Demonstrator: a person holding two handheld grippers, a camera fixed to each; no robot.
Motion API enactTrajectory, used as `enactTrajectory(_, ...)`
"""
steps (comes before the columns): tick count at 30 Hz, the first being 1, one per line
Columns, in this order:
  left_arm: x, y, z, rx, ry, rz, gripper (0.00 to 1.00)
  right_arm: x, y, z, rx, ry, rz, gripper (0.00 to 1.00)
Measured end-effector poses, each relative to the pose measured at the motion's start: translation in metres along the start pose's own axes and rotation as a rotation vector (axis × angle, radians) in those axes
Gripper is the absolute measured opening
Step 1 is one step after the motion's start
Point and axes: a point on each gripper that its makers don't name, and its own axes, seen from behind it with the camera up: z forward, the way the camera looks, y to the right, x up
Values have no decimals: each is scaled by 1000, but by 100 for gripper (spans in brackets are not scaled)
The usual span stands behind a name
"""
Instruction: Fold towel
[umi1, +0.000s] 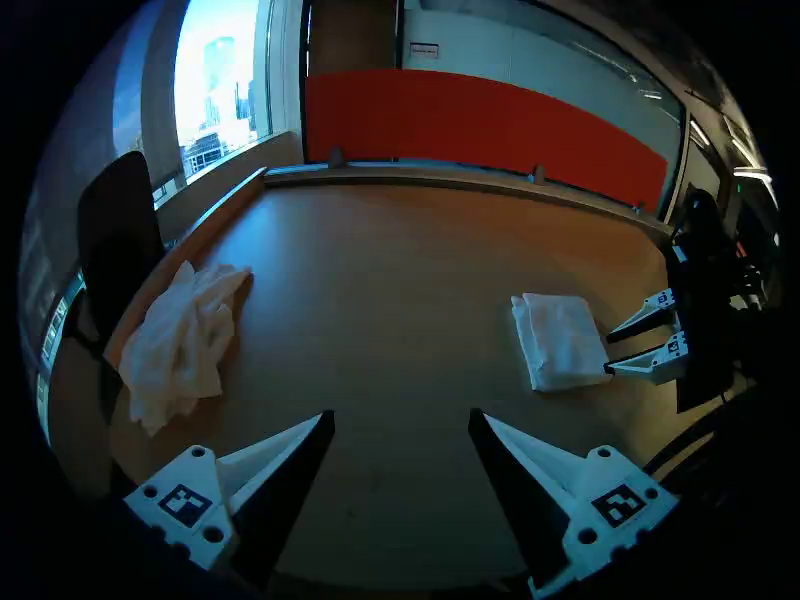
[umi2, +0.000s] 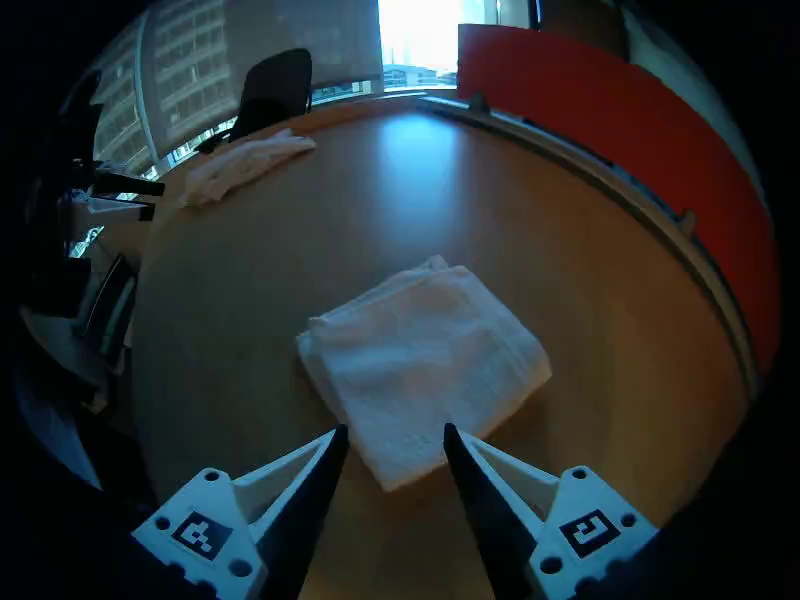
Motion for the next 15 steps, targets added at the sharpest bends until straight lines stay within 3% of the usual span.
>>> enactTrajectory(15, -1, 3, 2, -8, -7, 10, 100, -37, 2, 7, -52, -30, 63, 72)
